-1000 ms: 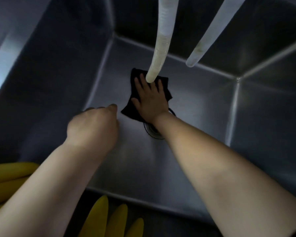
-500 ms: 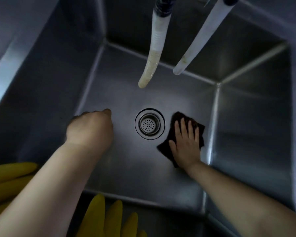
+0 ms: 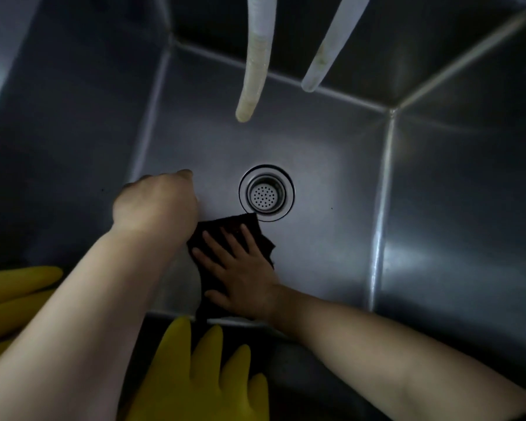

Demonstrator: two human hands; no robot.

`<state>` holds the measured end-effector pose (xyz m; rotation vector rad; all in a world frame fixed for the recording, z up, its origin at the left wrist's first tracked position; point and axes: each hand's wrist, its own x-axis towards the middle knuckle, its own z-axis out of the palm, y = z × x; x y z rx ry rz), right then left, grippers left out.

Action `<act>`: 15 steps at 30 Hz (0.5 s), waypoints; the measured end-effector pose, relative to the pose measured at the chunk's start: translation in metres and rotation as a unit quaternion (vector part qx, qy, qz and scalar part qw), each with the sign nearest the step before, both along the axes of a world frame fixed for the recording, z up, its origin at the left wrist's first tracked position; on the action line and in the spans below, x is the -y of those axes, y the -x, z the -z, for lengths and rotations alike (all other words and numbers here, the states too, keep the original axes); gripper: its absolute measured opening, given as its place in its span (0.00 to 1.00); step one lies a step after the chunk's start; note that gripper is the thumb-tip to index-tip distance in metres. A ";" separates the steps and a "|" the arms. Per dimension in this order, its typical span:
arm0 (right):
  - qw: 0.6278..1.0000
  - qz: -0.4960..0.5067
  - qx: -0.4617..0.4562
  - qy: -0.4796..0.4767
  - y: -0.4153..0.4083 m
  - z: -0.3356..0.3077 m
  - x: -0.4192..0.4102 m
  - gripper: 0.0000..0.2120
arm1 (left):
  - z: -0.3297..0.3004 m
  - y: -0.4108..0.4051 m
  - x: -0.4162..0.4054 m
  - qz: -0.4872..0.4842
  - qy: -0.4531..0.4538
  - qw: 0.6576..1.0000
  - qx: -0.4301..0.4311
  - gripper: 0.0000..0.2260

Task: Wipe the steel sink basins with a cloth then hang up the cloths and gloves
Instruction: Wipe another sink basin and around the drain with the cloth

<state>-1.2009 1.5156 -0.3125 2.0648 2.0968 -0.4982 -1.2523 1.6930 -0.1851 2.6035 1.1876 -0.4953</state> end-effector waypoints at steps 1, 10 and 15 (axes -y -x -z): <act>1.000 -0.028 -0.010 -0.011 -0.003 0.001 0.008 0.35 | 0.000 0.000 0.001 -0.003 0.002 1.000 0.001 0.12; 0.995 -0.089 0.022 -0.033 -0.080 0.003 0.068 0.36 | 0.000 0.000 0.000 -0.009 0.013 1.000 0.010 0.14; 0.994 0.073 0.073 -0.036 -0.127 0.001 0.030 0.38 | 0.002 0.001 0.001 -0.015 -0.002 1.000 0.017 0.15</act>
